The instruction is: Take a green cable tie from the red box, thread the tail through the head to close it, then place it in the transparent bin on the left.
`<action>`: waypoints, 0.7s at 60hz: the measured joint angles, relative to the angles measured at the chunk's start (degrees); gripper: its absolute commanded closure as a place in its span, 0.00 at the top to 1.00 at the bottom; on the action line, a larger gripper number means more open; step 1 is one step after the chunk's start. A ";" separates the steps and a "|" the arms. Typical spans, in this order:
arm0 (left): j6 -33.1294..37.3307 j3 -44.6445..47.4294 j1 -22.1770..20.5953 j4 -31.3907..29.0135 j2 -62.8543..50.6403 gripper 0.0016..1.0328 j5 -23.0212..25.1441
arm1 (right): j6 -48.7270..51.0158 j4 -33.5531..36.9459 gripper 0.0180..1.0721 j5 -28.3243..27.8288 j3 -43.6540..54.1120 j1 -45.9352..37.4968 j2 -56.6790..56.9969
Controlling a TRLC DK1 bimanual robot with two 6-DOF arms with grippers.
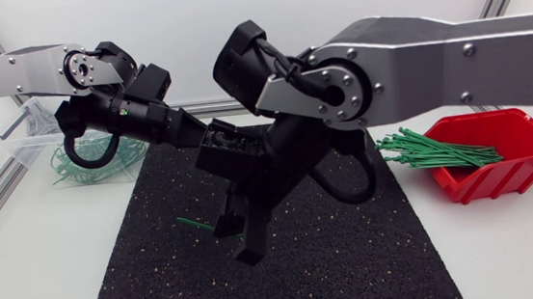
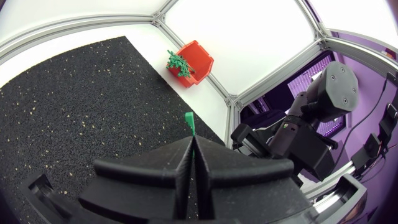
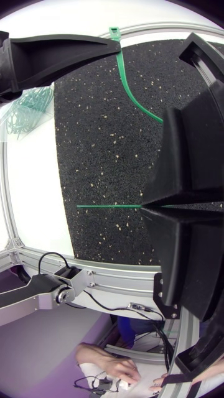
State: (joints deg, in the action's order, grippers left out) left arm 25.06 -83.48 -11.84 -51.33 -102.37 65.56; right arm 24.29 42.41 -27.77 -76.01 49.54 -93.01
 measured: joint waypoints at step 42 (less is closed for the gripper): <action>-3.76 4.63 -1.27 8.92 2.01 0.03 0.02 | -19.89 -1.84 0.05 -0.98 3.80 -3.08 7.61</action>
State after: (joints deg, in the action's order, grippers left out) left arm 21.30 -78.85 -13.10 -42.41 -100.36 65.58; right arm 4.40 40.58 -28.75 -72.20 46.46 -85.41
